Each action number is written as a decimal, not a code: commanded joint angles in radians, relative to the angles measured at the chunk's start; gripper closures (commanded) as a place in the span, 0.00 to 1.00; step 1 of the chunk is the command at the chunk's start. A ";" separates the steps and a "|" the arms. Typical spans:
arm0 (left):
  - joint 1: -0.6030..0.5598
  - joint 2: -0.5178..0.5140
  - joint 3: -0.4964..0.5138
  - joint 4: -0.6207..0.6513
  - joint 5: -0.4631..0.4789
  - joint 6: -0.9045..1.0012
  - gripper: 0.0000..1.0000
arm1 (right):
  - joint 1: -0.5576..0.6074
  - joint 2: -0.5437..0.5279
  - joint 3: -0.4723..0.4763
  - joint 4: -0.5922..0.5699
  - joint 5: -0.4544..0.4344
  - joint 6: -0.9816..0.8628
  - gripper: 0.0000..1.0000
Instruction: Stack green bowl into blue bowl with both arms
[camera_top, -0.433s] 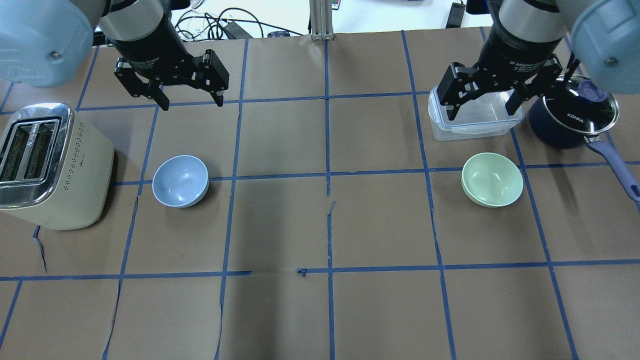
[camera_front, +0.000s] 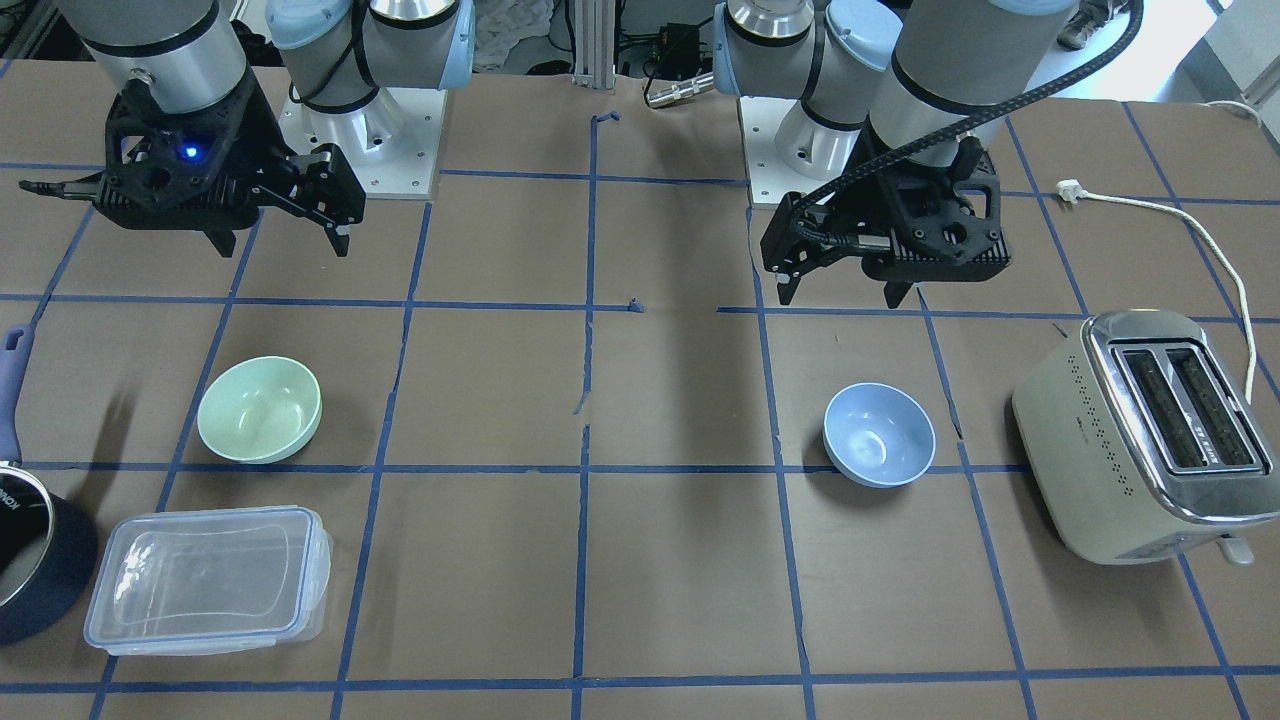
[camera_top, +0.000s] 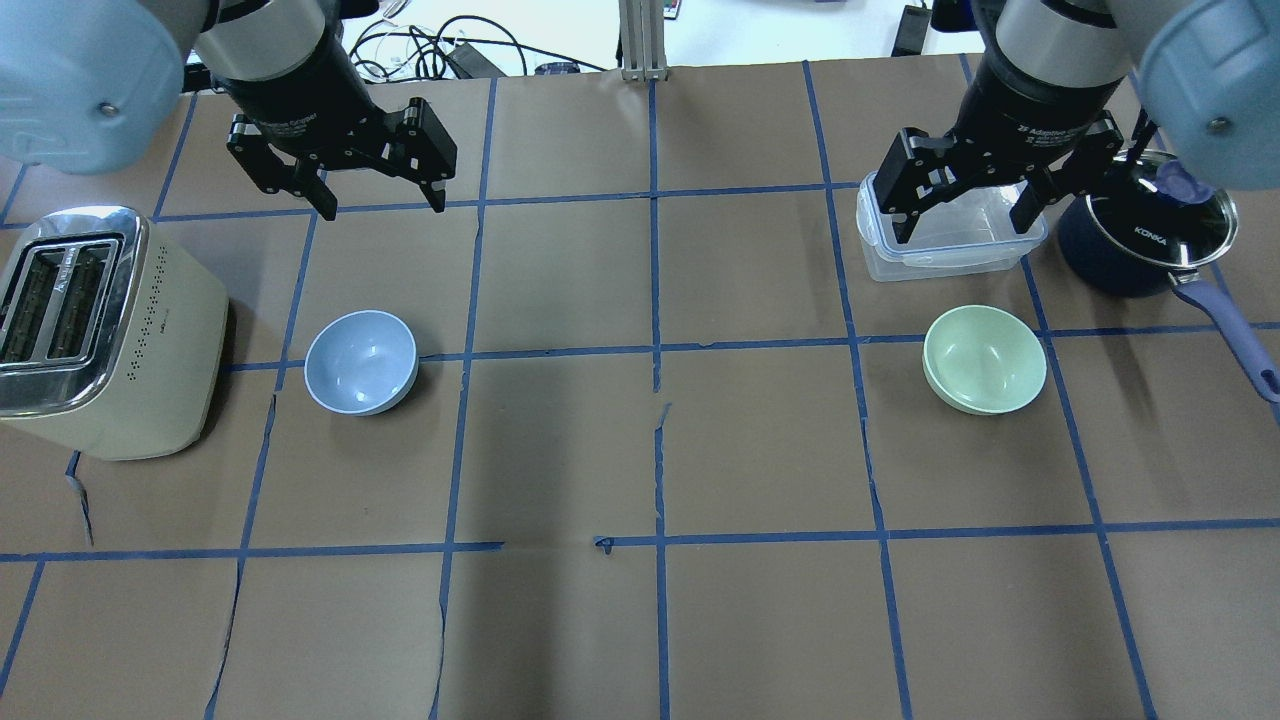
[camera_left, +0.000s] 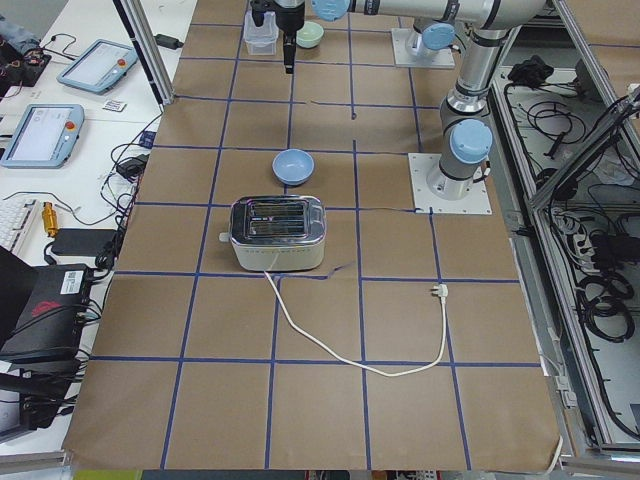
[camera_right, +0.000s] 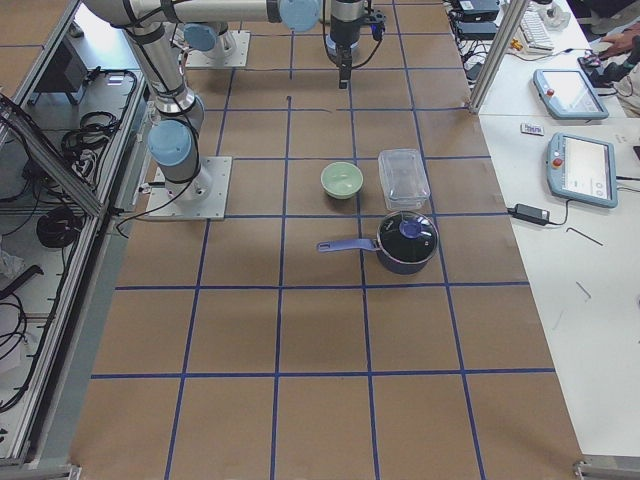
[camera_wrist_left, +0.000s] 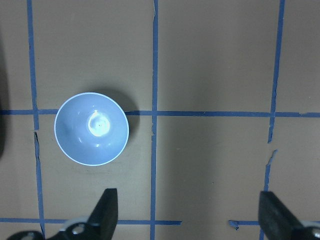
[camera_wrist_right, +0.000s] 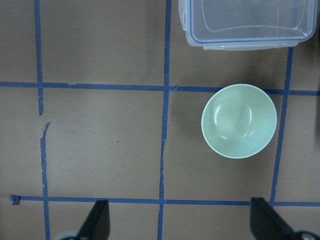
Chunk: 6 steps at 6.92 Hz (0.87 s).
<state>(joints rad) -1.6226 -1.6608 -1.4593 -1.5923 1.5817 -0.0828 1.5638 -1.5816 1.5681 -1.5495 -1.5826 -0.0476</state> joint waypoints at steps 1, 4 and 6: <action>0.001 0.001 0.000 0.000 0.000 0.000 0.00 | -0.001 0.000 0.001 -0.001 -0.002 0.000 0.00; 0.001 0.004 -0.003 -0.002 0.001 0.000 0.00 | -0.001 0.002 0.001 -0.001 -0.001 0.000 0.00; 0.001 0.004 -0.007 0.000 0.003 0.000 0.00 | 0.001 0.002 0.001 -0.004 0.001 -0.001 0.00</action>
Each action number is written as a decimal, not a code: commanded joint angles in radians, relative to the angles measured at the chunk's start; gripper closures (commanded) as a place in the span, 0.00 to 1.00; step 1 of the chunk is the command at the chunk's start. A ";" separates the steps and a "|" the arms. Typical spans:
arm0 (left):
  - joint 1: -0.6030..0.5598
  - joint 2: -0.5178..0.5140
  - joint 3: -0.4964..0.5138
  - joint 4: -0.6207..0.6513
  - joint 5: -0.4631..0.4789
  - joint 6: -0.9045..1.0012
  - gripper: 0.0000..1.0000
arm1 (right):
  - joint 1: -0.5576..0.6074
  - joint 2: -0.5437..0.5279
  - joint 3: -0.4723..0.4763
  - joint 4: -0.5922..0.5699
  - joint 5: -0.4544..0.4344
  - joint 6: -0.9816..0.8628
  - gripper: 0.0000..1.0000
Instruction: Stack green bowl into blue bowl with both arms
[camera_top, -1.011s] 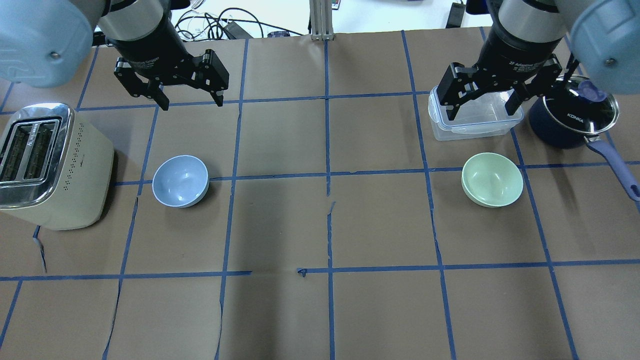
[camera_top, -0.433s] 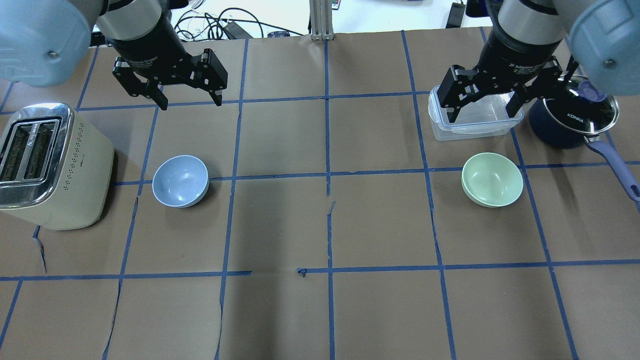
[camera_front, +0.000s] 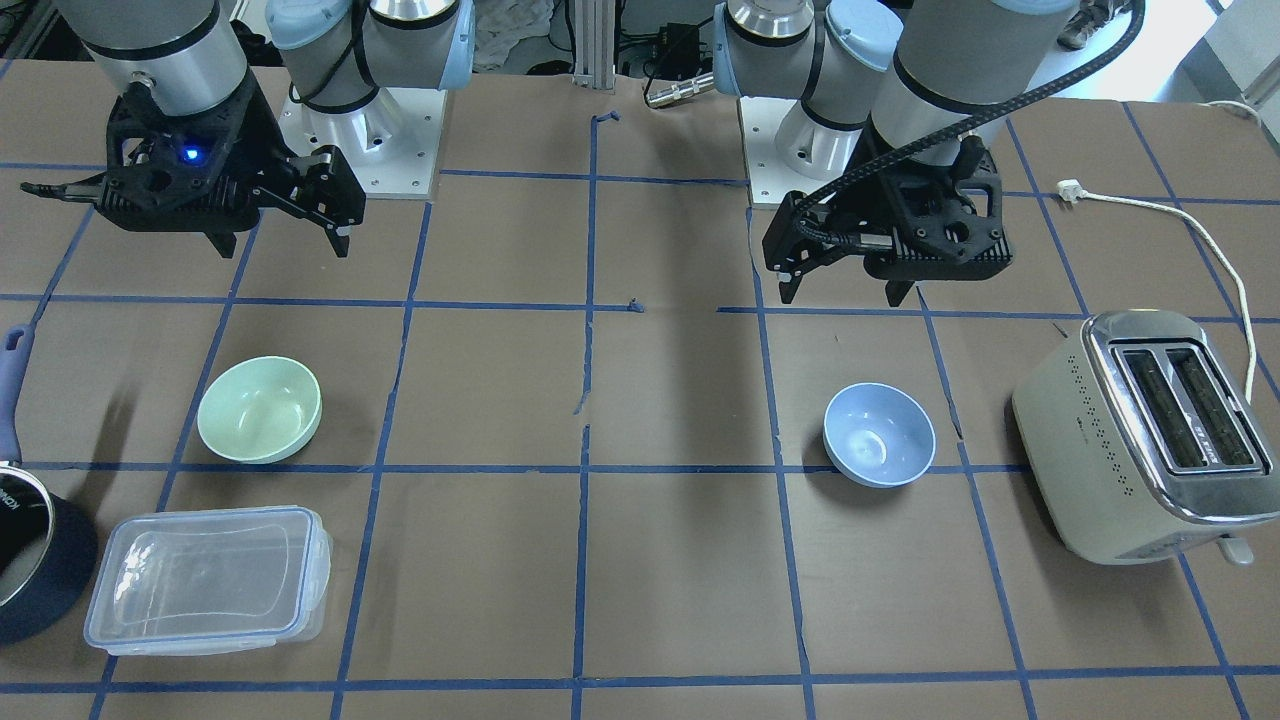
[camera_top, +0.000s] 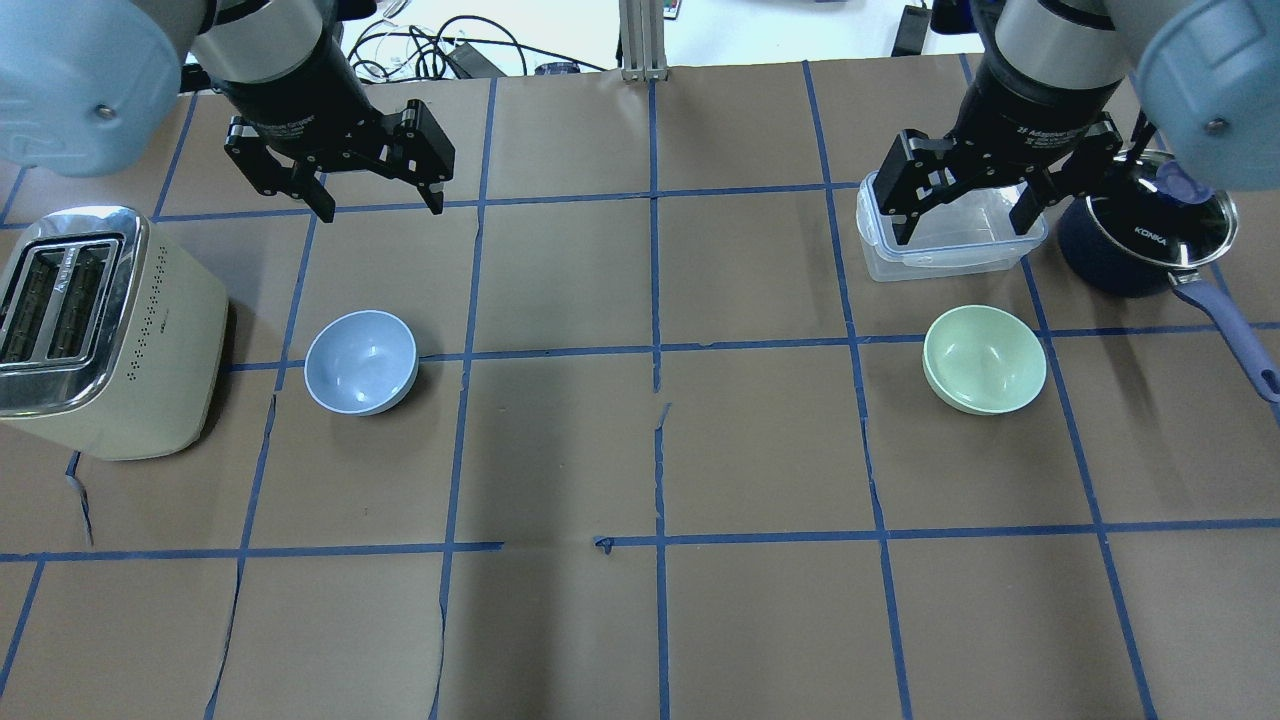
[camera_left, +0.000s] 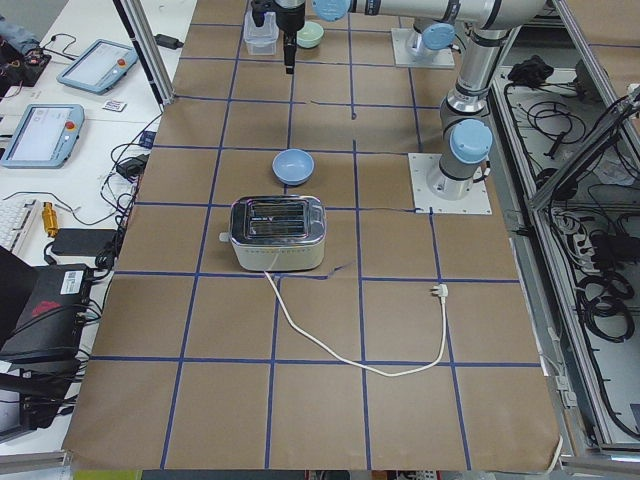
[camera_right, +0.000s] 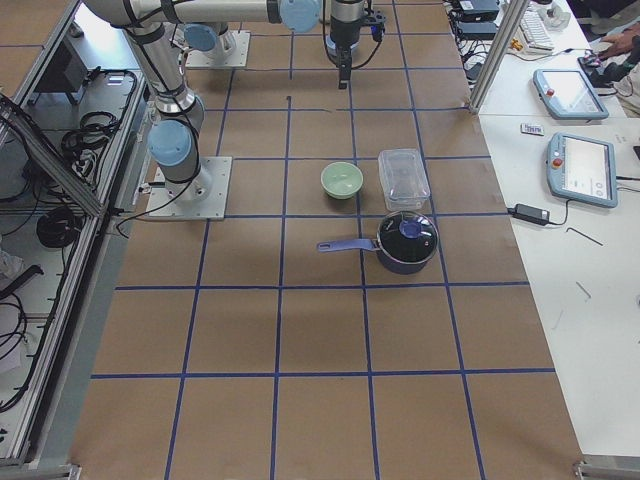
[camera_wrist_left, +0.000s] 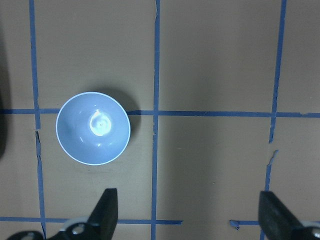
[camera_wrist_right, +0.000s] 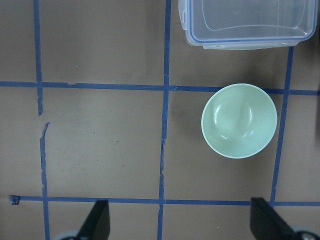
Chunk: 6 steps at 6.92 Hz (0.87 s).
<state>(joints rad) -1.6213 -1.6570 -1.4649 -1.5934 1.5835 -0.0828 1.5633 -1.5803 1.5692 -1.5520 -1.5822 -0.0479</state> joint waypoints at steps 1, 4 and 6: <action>0.000 0.000 -0.003 0.000 0.001 0.000 0.00 | 0.000 0.000 0.000 -0.002 0.001 -0.001 0.00; 0.006 -0.009 -0.005 -0.005 0.000 0.000 0.00 | 0.001 0.002 0.000 -0.002 -0.001 -0.001 0.00; 0.008 -0.071 -0.020 -0.002 0.000 0.002 0.00 | 0.000 0.002 0.000 -0.003 -0.001 -0.001 0.00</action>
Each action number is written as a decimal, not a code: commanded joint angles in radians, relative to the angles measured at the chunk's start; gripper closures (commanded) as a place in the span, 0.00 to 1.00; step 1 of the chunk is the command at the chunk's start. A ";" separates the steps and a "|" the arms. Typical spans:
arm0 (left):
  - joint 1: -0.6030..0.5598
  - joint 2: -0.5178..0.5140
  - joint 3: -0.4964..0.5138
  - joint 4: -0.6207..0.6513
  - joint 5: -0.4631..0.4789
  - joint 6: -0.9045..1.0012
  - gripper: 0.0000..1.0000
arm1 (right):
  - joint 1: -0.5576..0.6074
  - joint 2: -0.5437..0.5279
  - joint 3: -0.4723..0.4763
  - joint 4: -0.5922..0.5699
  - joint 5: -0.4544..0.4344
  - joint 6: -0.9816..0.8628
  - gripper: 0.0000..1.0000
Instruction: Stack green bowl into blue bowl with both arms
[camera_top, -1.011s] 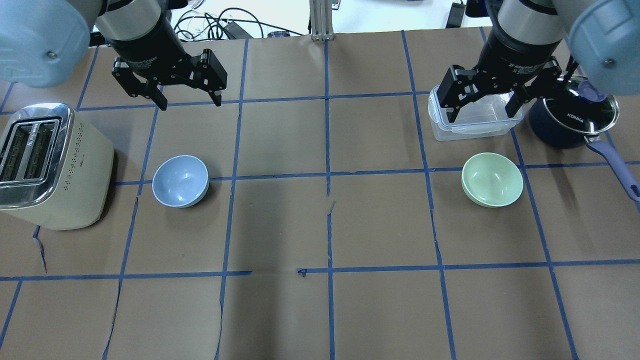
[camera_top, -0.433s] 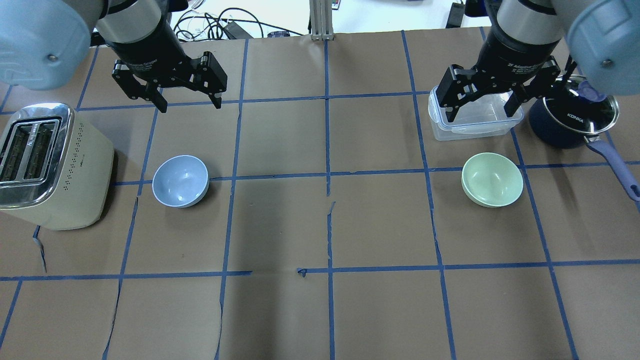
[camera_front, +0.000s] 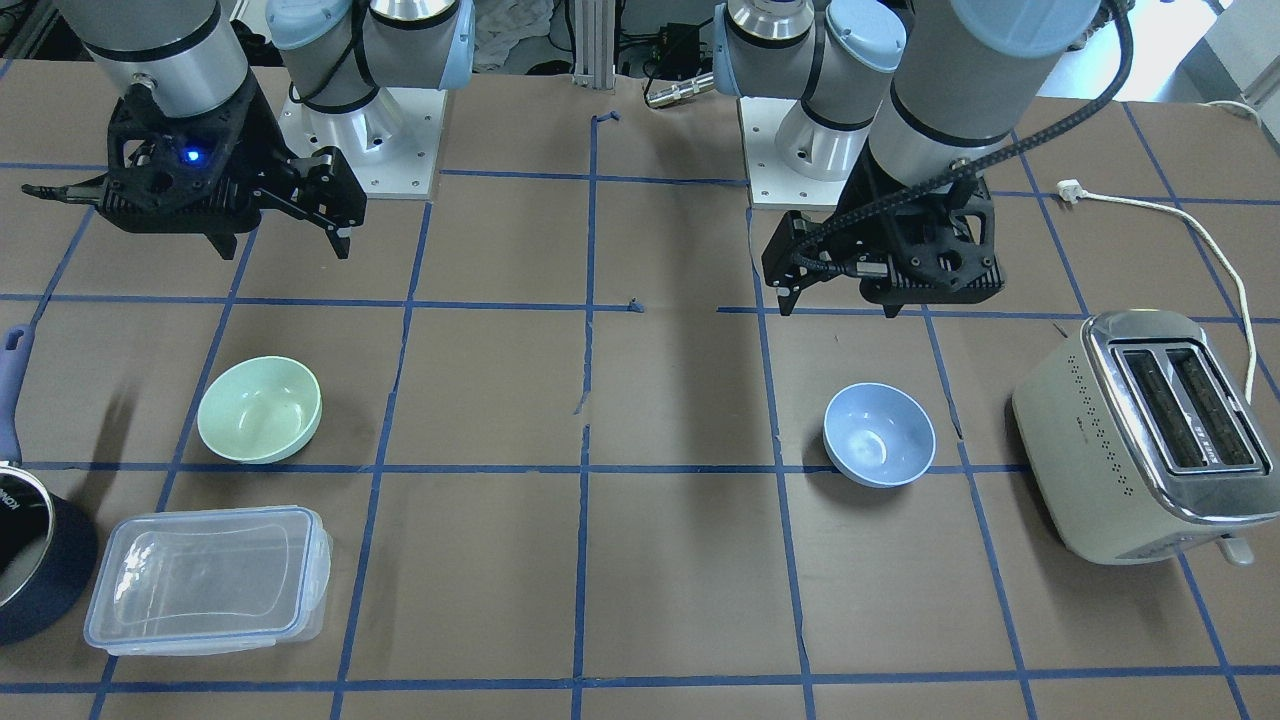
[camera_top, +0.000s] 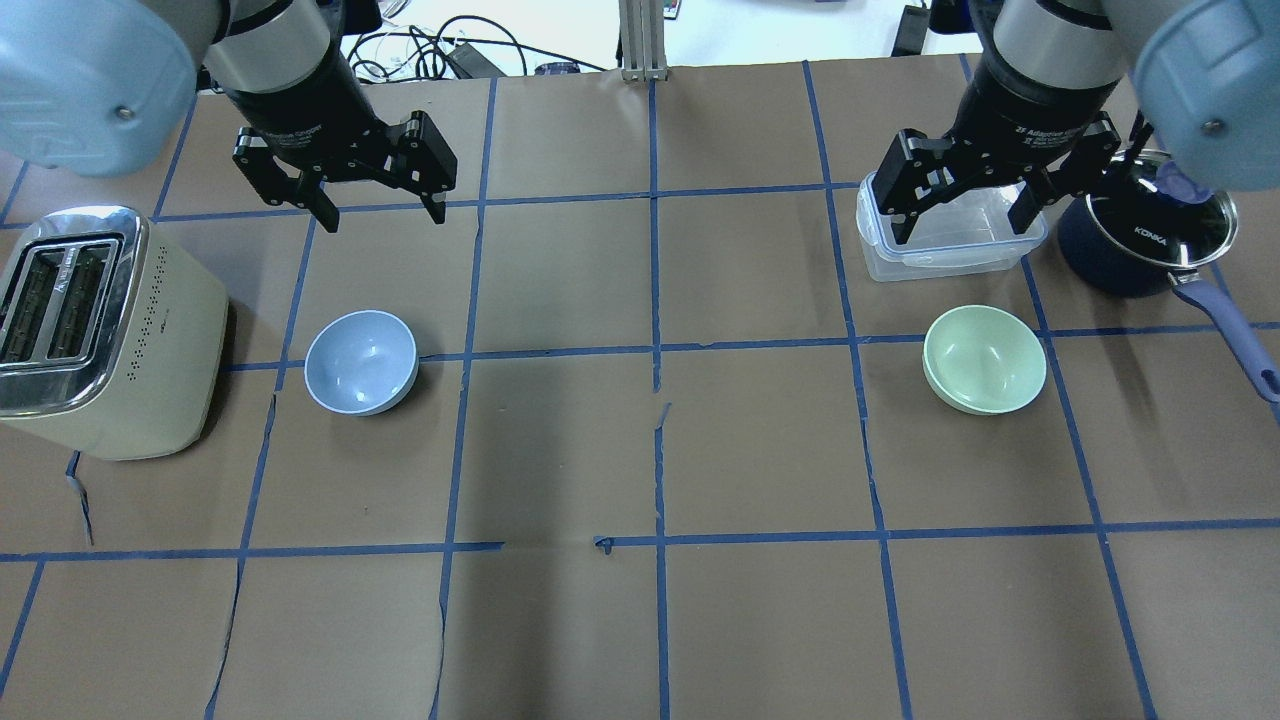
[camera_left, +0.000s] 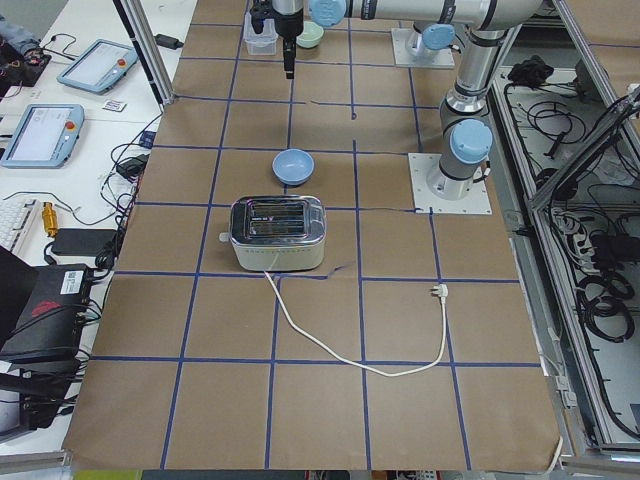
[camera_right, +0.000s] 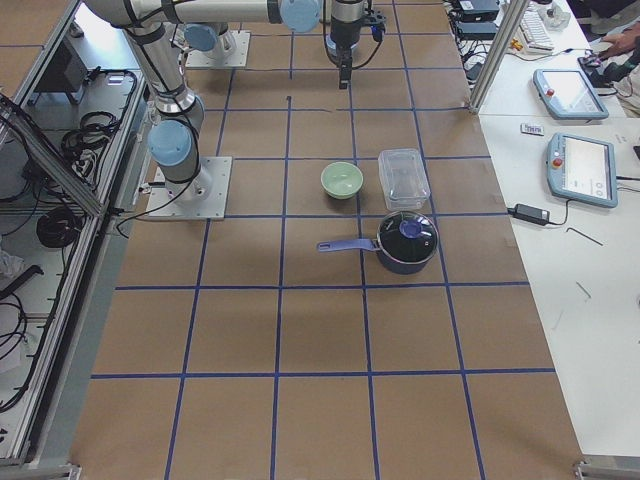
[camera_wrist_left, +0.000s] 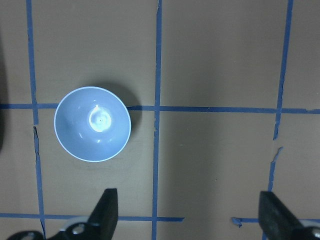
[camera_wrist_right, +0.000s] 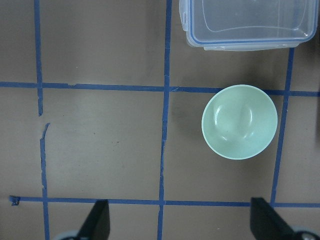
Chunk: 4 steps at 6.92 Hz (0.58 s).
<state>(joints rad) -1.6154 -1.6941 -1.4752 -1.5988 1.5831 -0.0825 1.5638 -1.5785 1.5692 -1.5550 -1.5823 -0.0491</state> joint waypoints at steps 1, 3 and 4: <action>0.027 -0.065 -0.032 0.011 0.000 0.025 0.00 | -0.001 0.000 0.000 0.000 -0.001 -0.001 0.00; 0.061 -0.140 -0.135 0.140 0.009 0.130 0.00 | -0.001 0.003 -0.001 -0.005 -0.010 -0.005 0.00; 0.068 -0.183 -0.224 0.328 0.114 0.182 0.00 | -0.001 0.006 -0.002 -0.005 0.001 -0.002 0.00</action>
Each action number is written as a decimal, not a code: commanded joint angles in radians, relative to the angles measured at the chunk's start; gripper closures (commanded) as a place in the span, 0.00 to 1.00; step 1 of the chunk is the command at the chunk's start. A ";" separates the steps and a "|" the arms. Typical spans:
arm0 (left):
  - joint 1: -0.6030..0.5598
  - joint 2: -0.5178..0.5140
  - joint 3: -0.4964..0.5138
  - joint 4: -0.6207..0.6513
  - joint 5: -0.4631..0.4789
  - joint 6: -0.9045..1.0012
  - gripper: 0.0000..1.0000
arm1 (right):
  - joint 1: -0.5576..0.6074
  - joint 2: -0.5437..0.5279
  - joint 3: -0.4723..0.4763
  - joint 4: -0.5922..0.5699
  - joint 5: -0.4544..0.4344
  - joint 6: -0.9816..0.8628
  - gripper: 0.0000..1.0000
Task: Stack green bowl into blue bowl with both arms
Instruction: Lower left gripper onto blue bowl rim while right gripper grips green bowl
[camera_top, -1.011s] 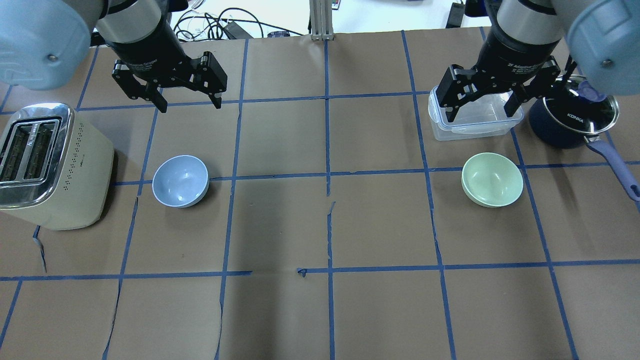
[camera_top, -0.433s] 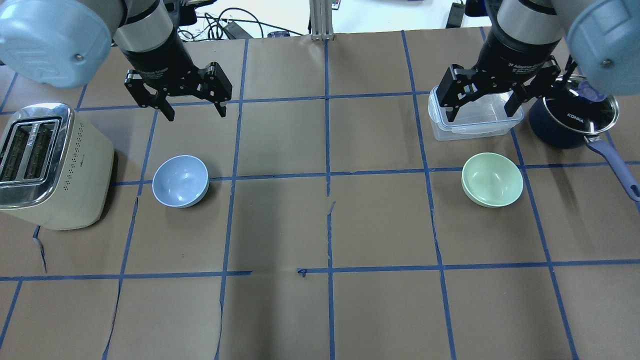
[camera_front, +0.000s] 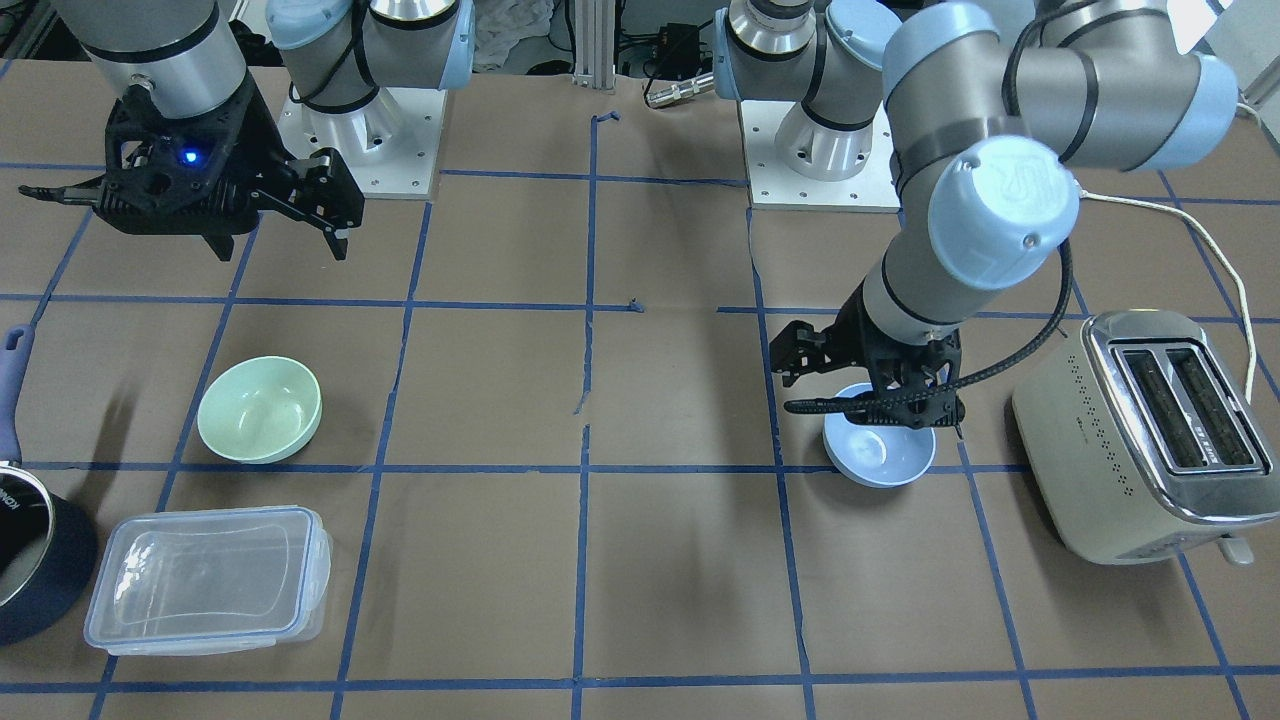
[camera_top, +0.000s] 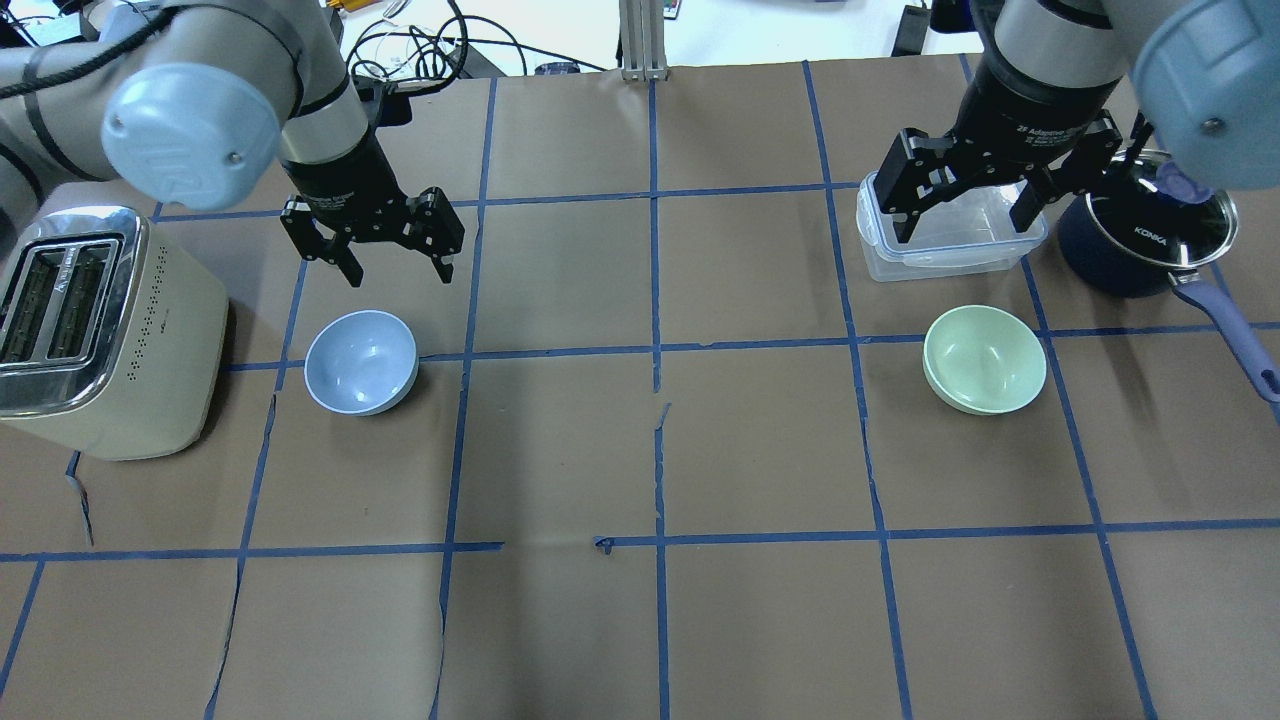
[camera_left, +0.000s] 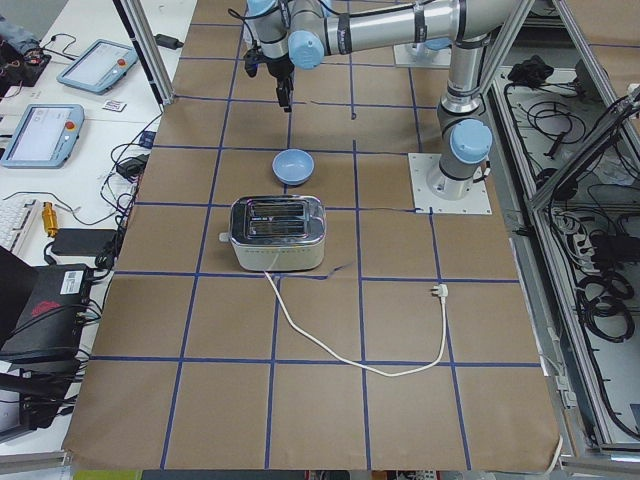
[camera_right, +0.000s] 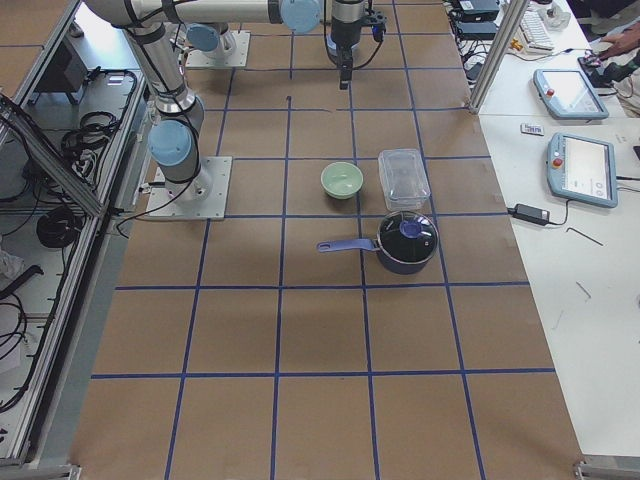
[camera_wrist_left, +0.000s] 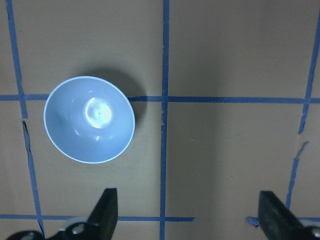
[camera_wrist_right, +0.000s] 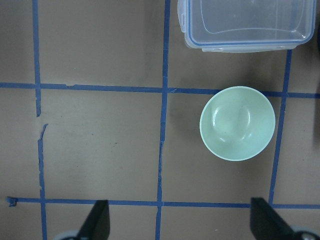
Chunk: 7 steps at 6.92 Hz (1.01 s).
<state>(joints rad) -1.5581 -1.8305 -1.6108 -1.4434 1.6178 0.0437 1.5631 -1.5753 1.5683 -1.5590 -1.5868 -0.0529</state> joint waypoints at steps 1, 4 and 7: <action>0.013 -0.079 -0.177 0.327 0.112 0.156 0.00 | -0.012 0.014 0.002 0.003 0.005 -0.007 0.00; 0.024 -0.156 -0.201 0.310 0.085 0.160 0.34 | -0.078 0.104 0.022 -0.016 -0.011 -0.002 0.00; 0.032 -0.142 -0.196 0.290 0.082 0.156 1.00 | -0.170 0.213 0.169 -0.253 -0.002 -0.033 0.00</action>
<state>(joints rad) -1.5303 -1.9791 -1.8064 -1.1517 1.7020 0.2017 1.4147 -1.4034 1.6686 -1.6976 -1.5861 -0.0739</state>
